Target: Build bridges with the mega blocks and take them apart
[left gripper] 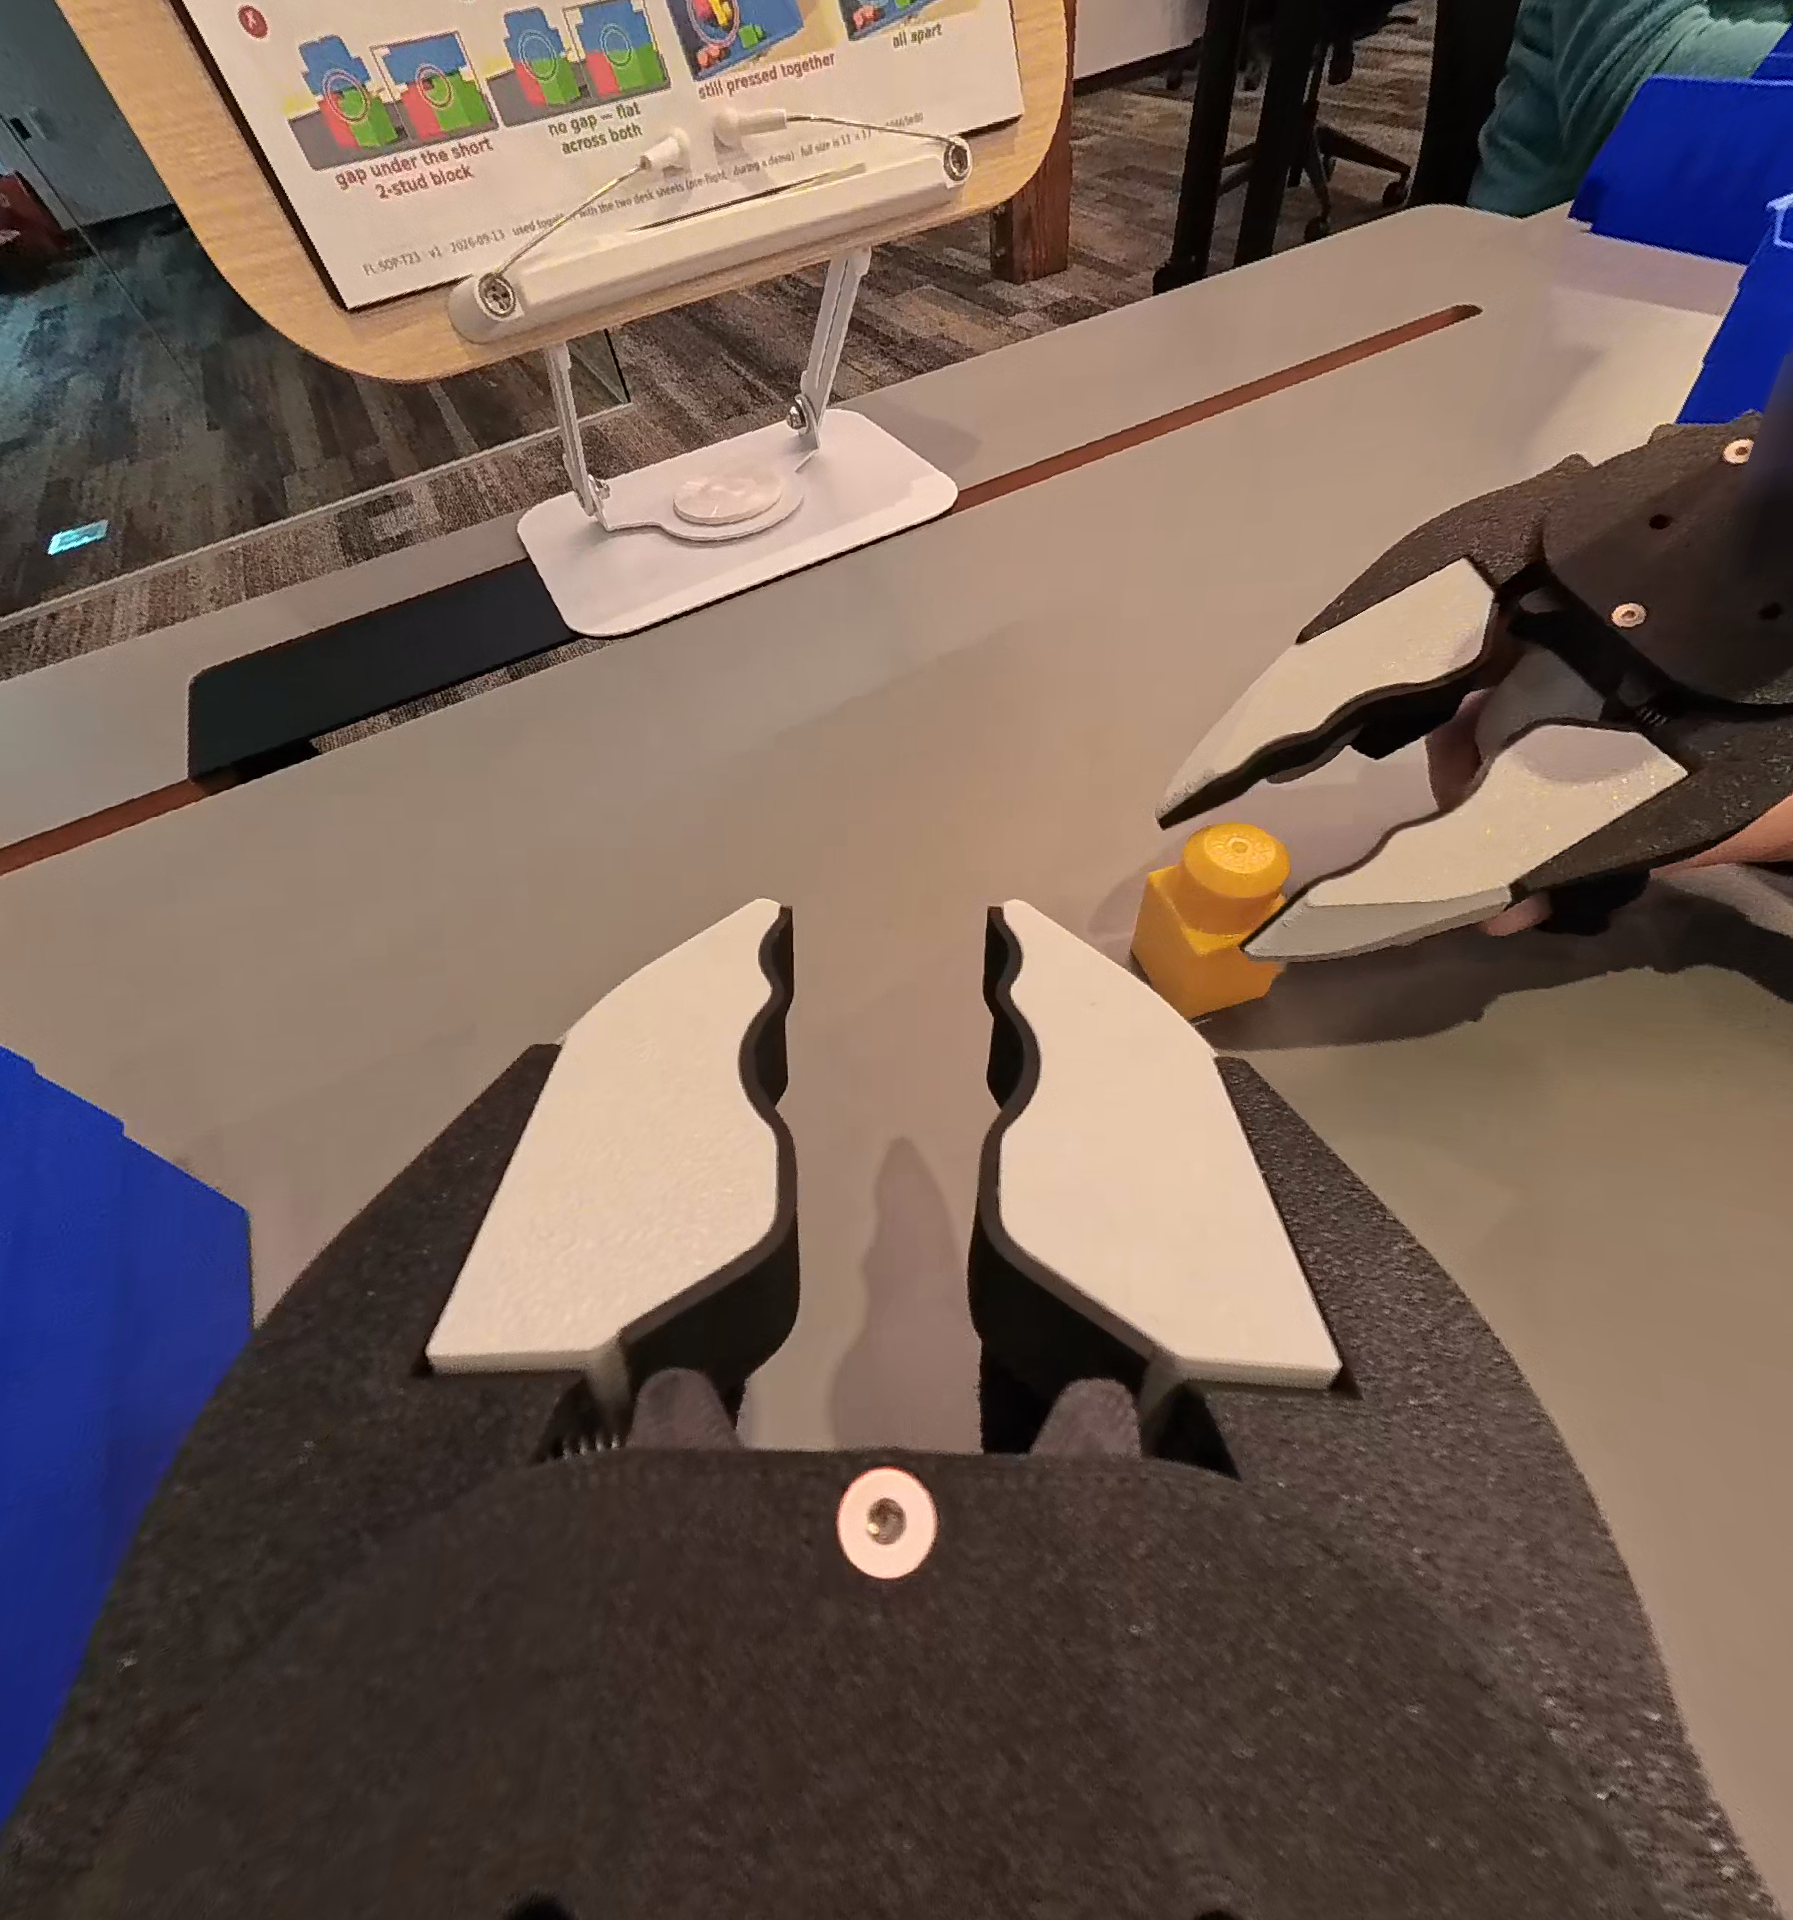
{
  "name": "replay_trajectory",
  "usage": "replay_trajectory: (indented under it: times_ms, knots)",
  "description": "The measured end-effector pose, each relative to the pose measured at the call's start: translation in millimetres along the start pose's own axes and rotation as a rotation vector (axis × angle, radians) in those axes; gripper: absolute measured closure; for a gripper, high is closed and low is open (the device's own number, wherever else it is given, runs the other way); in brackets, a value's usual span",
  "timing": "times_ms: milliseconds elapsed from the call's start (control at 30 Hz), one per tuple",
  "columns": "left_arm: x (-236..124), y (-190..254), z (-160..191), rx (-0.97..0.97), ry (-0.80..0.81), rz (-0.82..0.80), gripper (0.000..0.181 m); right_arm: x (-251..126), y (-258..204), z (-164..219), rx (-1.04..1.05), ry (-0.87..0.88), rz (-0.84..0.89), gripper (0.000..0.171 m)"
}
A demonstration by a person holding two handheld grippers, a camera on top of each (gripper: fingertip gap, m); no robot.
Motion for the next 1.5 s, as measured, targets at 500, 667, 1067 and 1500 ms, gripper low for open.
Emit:
replay_trajectory:
  times_ms: [500,667,1067,1500]
  knots:
    - [-132,-52,-36,0.072,0.077,-0.138,0.122,-78,8,-12,0.180,0.224,0.381,0.128]
    - [-216,-138,-33,-0.094,0.062,-0.208,0.125,-83,8,-16,0.189,0.276,0.403,0.130]
    - [-234,-223,41,-0.115,-0.185,-0.288,0.139,-78,4,-12,0.192,0.277,0.371,0.132]
    - [-208,-226,35,0.142,-0.273,-0.291,0.141,-76,4,-7,0.204,0.265,0.364,0.132]
Point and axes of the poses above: each gripper's, where its closed fingertips meet, x out along the fingers, z out of its underside, y = z × x across the jaws, the point moved 5 cm from there along -x, back along the fingers, and after that the axes turned 10 degrees about -x, right-handed, at the moved point
